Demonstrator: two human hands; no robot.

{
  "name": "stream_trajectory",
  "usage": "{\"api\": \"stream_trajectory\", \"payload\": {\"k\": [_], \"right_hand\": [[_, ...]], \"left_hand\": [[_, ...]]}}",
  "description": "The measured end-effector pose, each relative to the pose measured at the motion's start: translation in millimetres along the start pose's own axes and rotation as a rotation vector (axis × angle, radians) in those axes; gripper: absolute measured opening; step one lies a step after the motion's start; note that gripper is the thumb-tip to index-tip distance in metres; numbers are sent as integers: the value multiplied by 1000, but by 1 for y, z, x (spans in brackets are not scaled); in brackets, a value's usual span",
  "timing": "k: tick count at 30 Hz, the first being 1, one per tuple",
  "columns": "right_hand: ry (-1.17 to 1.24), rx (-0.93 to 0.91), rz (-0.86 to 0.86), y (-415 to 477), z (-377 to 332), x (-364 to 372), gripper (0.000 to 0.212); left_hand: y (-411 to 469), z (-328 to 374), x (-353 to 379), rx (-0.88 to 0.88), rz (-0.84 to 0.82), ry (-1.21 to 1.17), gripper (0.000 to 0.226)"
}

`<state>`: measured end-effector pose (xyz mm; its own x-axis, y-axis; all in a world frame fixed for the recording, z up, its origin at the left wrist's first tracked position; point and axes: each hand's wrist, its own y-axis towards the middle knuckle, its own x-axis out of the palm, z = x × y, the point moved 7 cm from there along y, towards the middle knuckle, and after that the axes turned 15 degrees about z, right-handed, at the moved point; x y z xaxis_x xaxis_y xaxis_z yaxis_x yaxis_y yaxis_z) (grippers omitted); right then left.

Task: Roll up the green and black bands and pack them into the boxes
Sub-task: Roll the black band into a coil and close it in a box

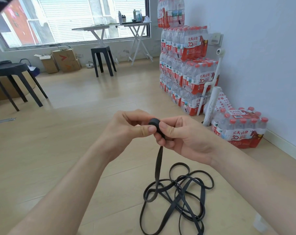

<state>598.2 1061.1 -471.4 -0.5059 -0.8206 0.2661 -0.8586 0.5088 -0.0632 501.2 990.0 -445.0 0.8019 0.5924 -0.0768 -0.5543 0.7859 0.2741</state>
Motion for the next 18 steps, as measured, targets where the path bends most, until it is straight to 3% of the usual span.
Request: {"api": "stream_trajectory", "payload": {"k": [5, 7, 14, 18], "right_hand": [[-206, 46, 8, -2, -1, -4, 30], [-288, 49, 46, -1, -2, -8, 33], [-310, 27, 135, 3, -3, -11, 36], [-360, 8, 184, 3, -1, -11, 39]], "left_hand": [[2, 15, -7, 128, 83, 220, 16], [2, 20, -10, 165, 104, 334, 21], [1, 23, -8, 216, 113, 458, 26], [0, 31, -2, 365, 105, 653, 20]]}}
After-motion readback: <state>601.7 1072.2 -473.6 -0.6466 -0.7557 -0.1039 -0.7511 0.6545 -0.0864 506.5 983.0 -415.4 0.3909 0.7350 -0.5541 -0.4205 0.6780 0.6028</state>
